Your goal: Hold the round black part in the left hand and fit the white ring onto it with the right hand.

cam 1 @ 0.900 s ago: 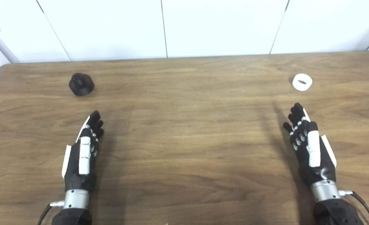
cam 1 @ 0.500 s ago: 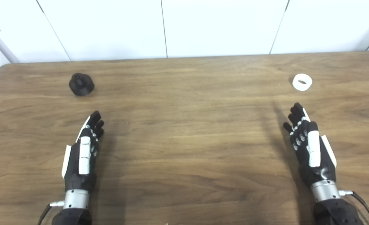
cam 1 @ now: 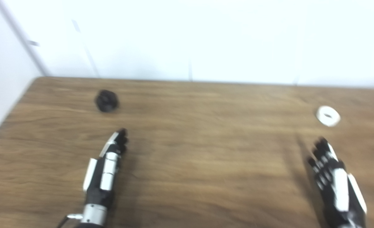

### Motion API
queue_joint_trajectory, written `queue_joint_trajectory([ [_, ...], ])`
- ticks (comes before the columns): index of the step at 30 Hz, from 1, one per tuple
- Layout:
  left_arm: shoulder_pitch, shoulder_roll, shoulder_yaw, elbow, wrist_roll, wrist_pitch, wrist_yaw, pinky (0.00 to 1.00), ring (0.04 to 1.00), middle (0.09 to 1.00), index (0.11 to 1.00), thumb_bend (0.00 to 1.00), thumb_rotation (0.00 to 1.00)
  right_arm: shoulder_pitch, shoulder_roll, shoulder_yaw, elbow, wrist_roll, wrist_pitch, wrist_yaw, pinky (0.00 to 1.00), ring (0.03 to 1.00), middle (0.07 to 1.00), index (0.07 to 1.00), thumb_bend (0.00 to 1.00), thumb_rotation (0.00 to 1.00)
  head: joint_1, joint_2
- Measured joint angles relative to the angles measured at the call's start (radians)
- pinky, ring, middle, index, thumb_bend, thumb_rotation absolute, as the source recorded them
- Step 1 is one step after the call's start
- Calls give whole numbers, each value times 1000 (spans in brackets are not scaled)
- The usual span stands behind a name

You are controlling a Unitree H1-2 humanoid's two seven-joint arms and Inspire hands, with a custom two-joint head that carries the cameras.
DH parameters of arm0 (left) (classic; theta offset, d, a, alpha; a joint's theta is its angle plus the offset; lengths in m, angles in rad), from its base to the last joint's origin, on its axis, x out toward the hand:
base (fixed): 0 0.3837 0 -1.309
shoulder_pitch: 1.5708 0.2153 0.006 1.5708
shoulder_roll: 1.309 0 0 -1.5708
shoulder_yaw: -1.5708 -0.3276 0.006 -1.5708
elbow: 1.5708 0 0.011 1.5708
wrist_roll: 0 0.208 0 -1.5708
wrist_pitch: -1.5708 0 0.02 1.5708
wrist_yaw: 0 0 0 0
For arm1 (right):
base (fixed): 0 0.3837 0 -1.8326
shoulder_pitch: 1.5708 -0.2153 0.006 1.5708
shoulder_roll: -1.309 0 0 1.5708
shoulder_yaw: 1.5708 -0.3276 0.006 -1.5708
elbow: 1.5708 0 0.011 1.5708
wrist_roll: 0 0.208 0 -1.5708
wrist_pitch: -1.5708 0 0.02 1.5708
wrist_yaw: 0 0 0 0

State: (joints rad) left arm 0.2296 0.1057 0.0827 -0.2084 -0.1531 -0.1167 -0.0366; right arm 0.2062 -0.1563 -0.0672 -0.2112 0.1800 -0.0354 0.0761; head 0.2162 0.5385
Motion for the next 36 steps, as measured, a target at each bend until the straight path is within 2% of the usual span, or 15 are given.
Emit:
queue_joint_trajectory([
  [4,-1,-4,-10,6,18,-31,-1,960,951,953,937,500,872,-2,-2,-2,12,-7,-12,8,1000,1000,995,993,553,1000,41,-46],
  [8,-2,-7,-15,18,24,-62,0,969,955,951,937,511,845,-9,-5,-12,25,8,-15,25,1000,1000,995,997,524,1000,52,-58],
  [16,-4,-7,-22,23,47,-84,7,967,954,952,946,506,882,-16,-8,-23,35,10,-15,39,1000,1000,998,1000,470,1000,52,-77],
  [19,-4,-7,-23,24,55,-85,18,962,944,949,951,535,802,-17,-8,-23,38,5,-18,39,1000,1000,998,1000,469,1000,52,-77],
  [21,-4,-8,-25,24,65,-85,24,958,941,943,949,588,739,-18,-9,-22,40,-1,-25,41,1000,1000,995,1000,454,1000,43,-77],
  [24,-4,-8,-30,24,91,-85,31,953,941,940,949,595,687,-20,-12,-23,44,-4,-32,42,1000,1000,995,1000,457,1000,32,-71],
  [28,-3,-8,-29,18,126,-78,43,955,934,932,941,583,484,-21,-13,-23,44,-8,-32,42,1000,1000,992,1000,455,1000,28,-66],
  [31,-1,-8,-24,1,165,-50,74,945,927,920,933,631,433,-22,-13,-24,44,-10,-33,42,1000,1000,993,1000,467,1000,29,-65],
  [36,-2,-2,-4,-49,247,41,102,924,915,902,912,694,362,-22,-13,-28,45,-9,-33,42,1000,1000,983,995,486,1000,31,-66],
])
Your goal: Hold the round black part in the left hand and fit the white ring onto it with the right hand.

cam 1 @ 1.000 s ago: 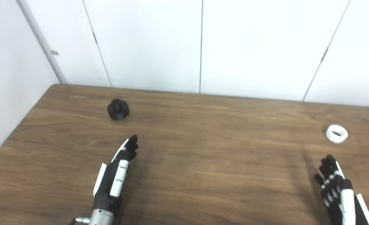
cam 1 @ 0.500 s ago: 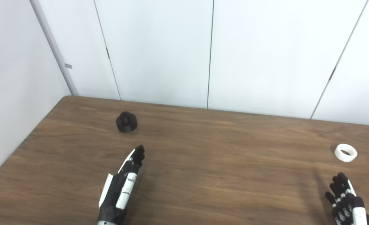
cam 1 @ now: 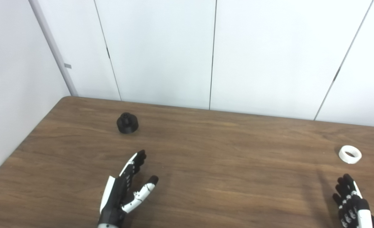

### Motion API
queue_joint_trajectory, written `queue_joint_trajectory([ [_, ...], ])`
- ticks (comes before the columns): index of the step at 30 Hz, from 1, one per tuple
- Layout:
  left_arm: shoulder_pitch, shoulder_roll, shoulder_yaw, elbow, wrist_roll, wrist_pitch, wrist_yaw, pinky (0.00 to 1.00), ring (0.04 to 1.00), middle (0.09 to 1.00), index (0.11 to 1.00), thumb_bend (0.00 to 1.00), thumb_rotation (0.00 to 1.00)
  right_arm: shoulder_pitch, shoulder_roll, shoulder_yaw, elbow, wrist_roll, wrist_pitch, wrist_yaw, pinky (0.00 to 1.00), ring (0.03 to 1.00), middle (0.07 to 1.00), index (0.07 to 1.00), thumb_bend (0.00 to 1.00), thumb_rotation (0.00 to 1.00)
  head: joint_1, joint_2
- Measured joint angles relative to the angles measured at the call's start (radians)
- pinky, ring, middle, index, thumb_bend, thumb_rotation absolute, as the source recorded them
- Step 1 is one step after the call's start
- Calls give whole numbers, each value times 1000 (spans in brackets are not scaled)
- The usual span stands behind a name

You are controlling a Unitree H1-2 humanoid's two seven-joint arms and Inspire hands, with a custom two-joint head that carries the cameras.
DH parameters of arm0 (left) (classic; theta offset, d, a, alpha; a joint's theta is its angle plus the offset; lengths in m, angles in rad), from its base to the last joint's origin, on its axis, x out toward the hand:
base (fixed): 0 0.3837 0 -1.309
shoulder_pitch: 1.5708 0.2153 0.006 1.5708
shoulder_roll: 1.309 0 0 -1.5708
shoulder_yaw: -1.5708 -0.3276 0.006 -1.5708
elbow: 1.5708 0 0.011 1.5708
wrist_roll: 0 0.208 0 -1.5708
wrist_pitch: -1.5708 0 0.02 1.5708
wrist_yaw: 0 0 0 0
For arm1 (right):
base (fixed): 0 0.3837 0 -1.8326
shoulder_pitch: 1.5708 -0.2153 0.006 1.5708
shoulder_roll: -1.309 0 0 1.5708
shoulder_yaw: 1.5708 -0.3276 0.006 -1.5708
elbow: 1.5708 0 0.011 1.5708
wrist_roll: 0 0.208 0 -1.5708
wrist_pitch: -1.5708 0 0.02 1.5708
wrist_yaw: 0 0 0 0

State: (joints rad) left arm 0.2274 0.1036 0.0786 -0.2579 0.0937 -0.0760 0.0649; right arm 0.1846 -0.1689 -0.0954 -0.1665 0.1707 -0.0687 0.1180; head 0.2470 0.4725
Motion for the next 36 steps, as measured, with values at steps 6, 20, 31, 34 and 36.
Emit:
queue_joint_trajectory([
  [6,-43,28,50,-87,83,124,6,950,950,931,911,773,309,2,0,-2,1,-1,0,0,1000,1000,981,996,481,1000,2,2],
  [20,-240,248,68,-14,349,384,-37,979,1000,987,863,921,404,1,-1,-1,2,-21,-8,0,1000,988,972,998,497,1000,5,6],
  [31,-384,343,35,249,482,381,0,1000,1000,999,833,959,393,3,-2,1,2,-32,-13,0,1000,977,962,999,489,1000,5,9],
  [34,-428,355,28,323,495,380,12,1000,1000,990,831,966,400,3,-3,2,2,-33,-14,0,1000,976,961,1000,482,1000,3,9],
  [36,-454,363,23,369,496,381,14,1000,1000,984,832,960,395,3,-3,3,2,-36,-14,0,1000,979,960,1000,483,1000,3,9],
])
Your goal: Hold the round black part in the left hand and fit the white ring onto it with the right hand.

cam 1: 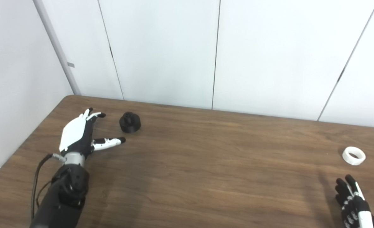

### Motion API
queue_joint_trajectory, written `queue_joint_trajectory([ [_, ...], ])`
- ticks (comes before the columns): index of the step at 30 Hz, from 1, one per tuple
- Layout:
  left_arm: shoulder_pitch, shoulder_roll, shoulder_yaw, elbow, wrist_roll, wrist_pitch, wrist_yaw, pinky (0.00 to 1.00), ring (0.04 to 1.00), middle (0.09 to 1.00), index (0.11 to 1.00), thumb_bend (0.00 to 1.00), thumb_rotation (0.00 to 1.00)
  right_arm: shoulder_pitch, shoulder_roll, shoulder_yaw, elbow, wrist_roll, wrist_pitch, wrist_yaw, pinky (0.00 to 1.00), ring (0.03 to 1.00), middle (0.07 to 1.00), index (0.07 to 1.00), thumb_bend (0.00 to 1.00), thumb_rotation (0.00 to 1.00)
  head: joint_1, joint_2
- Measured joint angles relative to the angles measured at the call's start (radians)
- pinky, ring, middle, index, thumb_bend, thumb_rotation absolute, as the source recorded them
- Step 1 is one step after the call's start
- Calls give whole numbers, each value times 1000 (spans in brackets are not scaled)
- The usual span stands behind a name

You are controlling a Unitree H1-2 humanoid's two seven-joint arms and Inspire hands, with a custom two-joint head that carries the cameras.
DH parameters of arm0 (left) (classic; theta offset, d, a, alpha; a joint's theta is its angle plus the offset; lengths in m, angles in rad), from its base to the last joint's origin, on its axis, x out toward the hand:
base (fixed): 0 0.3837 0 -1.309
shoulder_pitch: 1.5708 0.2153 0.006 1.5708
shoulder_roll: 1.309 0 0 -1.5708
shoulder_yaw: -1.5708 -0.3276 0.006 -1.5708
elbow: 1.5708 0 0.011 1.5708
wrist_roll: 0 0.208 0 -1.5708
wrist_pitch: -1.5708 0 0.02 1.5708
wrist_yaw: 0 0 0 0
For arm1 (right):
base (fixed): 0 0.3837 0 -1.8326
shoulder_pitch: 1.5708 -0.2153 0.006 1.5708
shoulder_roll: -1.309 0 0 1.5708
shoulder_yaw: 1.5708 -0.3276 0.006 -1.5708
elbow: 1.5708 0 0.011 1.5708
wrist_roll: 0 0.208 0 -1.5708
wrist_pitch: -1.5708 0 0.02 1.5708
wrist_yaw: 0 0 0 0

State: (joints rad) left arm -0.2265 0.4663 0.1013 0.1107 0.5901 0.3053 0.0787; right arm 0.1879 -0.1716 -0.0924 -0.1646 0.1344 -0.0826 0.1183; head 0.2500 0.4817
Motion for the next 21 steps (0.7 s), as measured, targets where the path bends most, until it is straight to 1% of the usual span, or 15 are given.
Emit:
queue_joint_trajectory([
  [3,-35,7,-9,58,0,-4,7,1000,1000,976,833,961,391,1,-1,1,0,-3,0,0,1000,986,963,1000,486,1000,-2,2],
  [6,-73,11,-21,127,-1,-4,11,1000,1000,977,838,970,410,1,-2,3,0,-9,0,0,1000,982,959,1000,489,1000,-5,2],
  [11,-130,13,-51,209,-5,-3,10,1000,1000,970,831,988,426,2,-1,4,-2,-22,-1,-1,1000,980,954,997,495,1000,-9,3],
  [13,-152,14,-63,231,-6,-2,6,1000,1000,970,832,1000,431,3,-1,4,-3,-22,-2,-1,1000,982,961,1000,494,1000,-11,3],
  [16,-184,14,-73,264,-20,-2,-6,1000,1000,964,833,1000,409,3,-1,3,-3,-19,-2,0,1000,977,963,1000,509,1000,-11,5],
  [18,-203,14,-78,280,-26,-2,-10,1000,1000,964,837,1000,411,3,-1,3,-3,-17,-2,0,1000,976,963,1000,512,1000,-14,6],
  [21,-222,21,-101,304,-40,-3,-23,1000,1000,967,838,1000,420,3,-1,3,-3,-13,-2,0,1000,977,963,1000,523,1000,-15,9],
])
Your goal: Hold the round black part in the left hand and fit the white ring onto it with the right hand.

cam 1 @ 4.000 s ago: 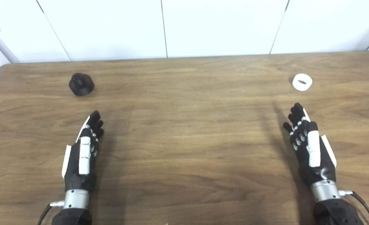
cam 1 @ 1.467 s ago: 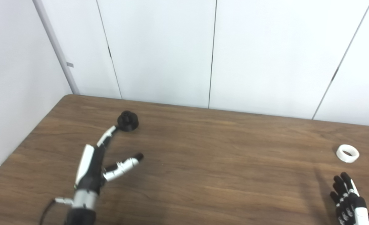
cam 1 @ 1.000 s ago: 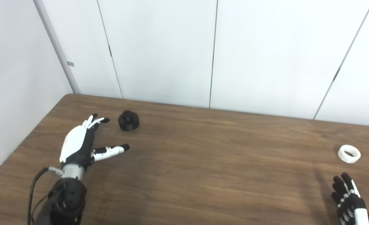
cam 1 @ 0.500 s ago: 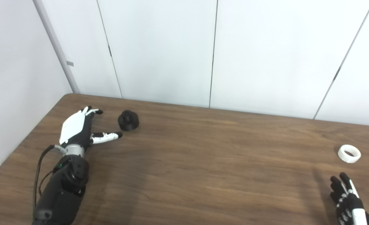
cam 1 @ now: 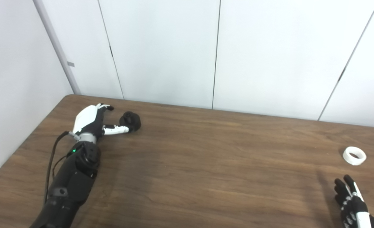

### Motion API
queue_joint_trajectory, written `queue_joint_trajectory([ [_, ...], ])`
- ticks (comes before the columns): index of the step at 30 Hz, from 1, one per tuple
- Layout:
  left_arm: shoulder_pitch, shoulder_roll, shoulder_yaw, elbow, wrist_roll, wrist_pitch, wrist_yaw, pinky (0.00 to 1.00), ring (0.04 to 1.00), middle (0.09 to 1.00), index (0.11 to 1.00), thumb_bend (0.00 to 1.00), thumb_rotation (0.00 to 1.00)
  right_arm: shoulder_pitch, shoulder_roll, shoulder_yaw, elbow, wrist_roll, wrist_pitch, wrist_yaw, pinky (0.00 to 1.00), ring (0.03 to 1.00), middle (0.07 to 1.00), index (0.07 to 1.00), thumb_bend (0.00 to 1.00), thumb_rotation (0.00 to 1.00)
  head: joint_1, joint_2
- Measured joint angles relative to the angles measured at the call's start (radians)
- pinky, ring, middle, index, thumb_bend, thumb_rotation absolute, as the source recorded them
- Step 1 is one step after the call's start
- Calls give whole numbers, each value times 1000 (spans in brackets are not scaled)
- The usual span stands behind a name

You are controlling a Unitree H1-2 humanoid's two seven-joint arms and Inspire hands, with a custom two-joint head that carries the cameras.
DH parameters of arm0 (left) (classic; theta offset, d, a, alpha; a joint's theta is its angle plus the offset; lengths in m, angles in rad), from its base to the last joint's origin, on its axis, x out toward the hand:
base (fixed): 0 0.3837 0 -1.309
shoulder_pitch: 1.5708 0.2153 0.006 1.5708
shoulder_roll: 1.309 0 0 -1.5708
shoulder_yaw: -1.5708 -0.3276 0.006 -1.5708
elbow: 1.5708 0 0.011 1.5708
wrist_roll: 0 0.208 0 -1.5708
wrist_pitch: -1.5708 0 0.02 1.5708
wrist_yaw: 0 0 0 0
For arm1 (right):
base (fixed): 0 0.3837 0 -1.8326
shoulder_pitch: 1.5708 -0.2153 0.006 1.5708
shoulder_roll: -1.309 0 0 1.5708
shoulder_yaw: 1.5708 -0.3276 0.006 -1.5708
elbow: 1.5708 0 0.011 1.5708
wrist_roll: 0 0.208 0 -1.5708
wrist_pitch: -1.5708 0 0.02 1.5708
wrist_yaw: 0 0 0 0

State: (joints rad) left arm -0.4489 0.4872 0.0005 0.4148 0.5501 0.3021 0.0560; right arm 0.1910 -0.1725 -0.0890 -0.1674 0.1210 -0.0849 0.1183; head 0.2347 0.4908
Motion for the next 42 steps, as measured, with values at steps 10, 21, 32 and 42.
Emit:
queue_joint_trajectory([
  [10,-3,2,-38,25,-35,-5,-28,1000,1000,959,826,1000,375,2,0,-1,-2,1,1,-1,1000,976,956,999,535,1000,-5,2],
  [21,-43,9,-82,82,-41,-5,-32,1000,1000,957,821,998,355,9,2,-5,-6,9,2,-2,1000,979,964,1000,534,1000,-6,2],
  [32,-78,7,-89,133,-52,-5,-25,1000,1000,960,829,967,347,10,3,-5,-8,0,2,-3,1000,970,959,995,553,1000,-12,2],
  [42,-100,5,-98,146,-62,-5,-26,1000,1000,956,816,980,366,10,5,-5,-9,-9,1,-3,1000,960,958,994,551,1000,-15,2],
])
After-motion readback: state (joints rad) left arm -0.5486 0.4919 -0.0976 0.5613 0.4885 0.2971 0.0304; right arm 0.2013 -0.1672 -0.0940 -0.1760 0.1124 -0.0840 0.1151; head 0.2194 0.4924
